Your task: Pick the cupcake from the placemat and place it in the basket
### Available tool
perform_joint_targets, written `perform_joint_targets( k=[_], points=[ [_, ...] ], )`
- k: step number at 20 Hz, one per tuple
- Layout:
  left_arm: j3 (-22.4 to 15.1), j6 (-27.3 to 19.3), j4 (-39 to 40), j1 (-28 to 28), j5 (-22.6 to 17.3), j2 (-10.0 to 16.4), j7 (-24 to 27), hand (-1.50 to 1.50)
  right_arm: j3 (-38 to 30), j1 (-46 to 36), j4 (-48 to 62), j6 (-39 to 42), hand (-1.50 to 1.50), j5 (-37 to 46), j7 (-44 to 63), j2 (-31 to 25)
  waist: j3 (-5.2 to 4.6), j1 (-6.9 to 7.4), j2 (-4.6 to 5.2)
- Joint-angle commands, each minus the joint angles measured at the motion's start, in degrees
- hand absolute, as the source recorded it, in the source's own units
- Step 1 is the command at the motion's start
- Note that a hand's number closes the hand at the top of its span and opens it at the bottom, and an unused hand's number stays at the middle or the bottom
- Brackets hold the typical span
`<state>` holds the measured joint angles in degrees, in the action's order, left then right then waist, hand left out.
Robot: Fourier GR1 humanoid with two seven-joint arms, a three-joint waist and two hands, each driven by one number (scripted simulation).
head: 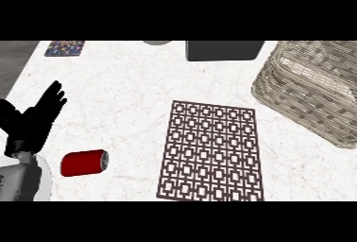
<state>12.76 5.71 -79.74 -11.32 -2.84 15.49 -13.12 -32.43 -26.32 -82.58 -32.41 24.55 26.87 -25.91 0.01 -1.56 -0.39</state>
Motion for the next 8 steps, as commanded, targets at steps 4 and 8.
perform_joint_targets(
  k=[4, 8],
  points=[
    [0.86, -0.40, 2.26, -2.63, 0.28, 0.86, 0.22, 0.00, -9.40, 18.42, -12.14, 16.33, -1.50, -16.21, -2.10, -3.67, 0.00, -0.51, 0.08],
    [0.56, -0.68, 1.28, -0.95, 0.09, -0.39, 0.60, 0.00, -16.97, 27.66, -15.67, 24.92, -1.50, -24.76, -4.54, -4.85, -0.02, -0.25, 0.13]
  ],
)
